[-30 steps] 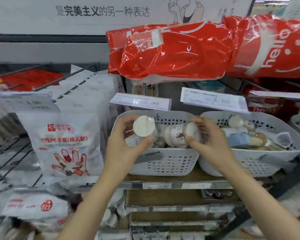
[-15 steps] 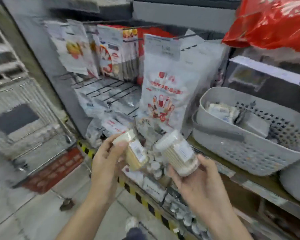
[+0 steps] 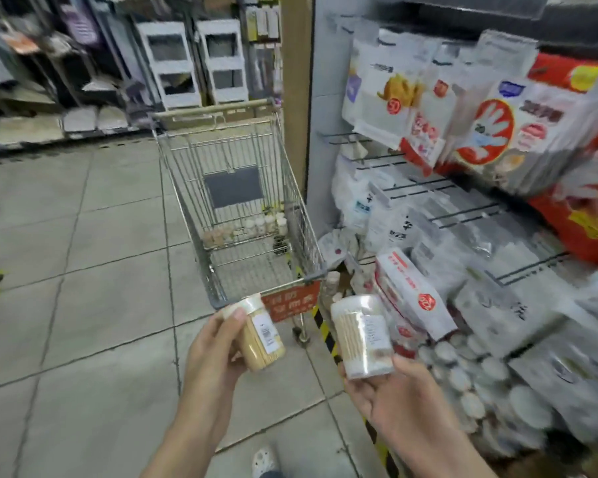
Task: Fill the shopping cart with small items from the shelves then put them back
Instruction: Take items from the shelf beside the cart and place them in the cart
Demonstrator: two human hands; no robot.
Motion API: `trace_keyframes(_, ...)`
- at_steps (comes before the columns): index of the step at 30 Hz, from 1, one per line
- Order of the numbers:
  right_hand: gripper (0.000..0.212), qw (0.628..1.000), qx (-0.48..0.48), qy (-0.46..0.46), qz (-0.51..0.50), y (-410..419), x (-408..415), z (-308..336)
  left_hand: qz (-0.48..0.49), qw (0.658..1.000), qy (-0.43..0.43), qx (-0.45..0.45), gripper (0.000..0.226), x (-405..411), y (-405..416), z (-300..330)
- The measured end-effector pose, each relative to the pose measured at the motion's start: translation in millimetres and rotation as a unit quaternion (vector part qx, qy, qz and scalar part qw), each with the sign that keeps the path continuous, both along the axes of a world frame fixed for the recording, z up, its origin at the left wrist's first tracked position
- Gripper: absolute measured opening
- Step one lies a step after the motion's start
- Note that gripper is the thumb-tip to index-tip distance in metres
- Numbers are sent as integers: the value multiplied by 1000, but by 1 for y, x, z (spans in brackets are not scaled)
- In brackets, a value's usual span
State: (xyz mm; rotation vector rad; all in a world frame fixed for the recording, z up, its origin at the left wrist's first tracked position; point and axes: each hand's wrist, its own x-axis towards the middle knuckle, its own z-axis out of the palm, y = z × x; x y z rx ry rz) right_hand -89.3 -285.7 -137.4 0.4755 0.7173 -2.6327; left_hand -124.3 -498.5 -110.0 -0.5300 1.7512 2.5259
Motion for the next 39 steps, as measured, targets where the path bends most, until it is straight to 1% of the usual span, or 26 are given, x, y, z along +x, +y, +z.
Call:
trace_keyframes(3,83,999,36,16,26,-43,-45,-13,49,999,-1,-14,18,-37,-54,-6)
trace_keyframes(4,82,998,44,20,36,-55,-57,-15,62,998,-1,-22,13,-48,-70,-8)
trace_keyframes(5,87,997,56,20,43,-65,-69,-17,70,997,-1,-32,13,-59,-84,-9)
trace_keyframes(8,108,992,111,22,55,-89,-102,-21,80,996,-9,-51,10,-86,-114,-17)
trace_keyframes(10,112,987,150,23,58,-100,-124,-22,80,995,-19,-51,11,-102,-126,-23)
trace_keyframes(12,105,987,148,11,55,-108,-150,-24,80,995,-28,-50,18,-117,-132,-31)
trace_keyframes(15,77,988,134,16,78,-116,-191,-29,91,994,-45,-45,24,-139,-136,-41)
trace_keyframes(16,75,985,149,15,87,-118,-205,-34,96,993,-49,-43,24,-146,-137,-44)
trace_keyframes(18,86,974,204,13,97,-118,-234,-47,111,991,-61,-42,23,-163,-139,-49)
trace_keyframes(19,93,965,242,10,100,-117,-248,-54,117,990,-68,-43,22,-172,-140,-52)
trace_keyframes(20,95,952,286,4,104,-114,-263,-63,122,989,-75,-46,23,-183,-141,-55)
trace_keyframes(21,89,936,334,-2,110,-111,-279,-72,128,987,-83,-51,24,-196,-140,-59)
trace_keyframes(24,54,893,429,-23,136,-99,-326,-100,142,980,-105,-88,24,-243,-136,-71)
trace_keyframes(25,46,875,459,-26,153,-95,-341,-110,143,978,-113,-99,23,-261,-133,-77)
trace_keyframes(26,44,853,492,-30,172,-91,-356,-120,143,977,-121,-105,22,-279,-129,-83)
trace_keyframes(28,51,807,551,-35,211,-84,-383,-136,139,974,-137,-114,25,-314,-119,-96)
trace_keyframes(30,54,787,570,-39,232,-80,-409,-148,135,970,-157,-125,29,-348,-108,-112)
trace_keyframes(32,54,784,571,-37,243,-79,-435,-158,127,967,-176,-136,32,-381,-99,-132)
trace_keyframes(35,53,782,566,-23,260,-76,-463,-182,87,961,-202,-169,32,-424,-88,-162)
trace_keyframes(36,53,777,567,-17,273,-75,-471,-192,79,959,-207,-177,32,-437,-84,-174)
trace_keyframes(39,56,739,591,-20,323,-72,-487,-231,59,951,-224,-204,30,-476,-76,-210)
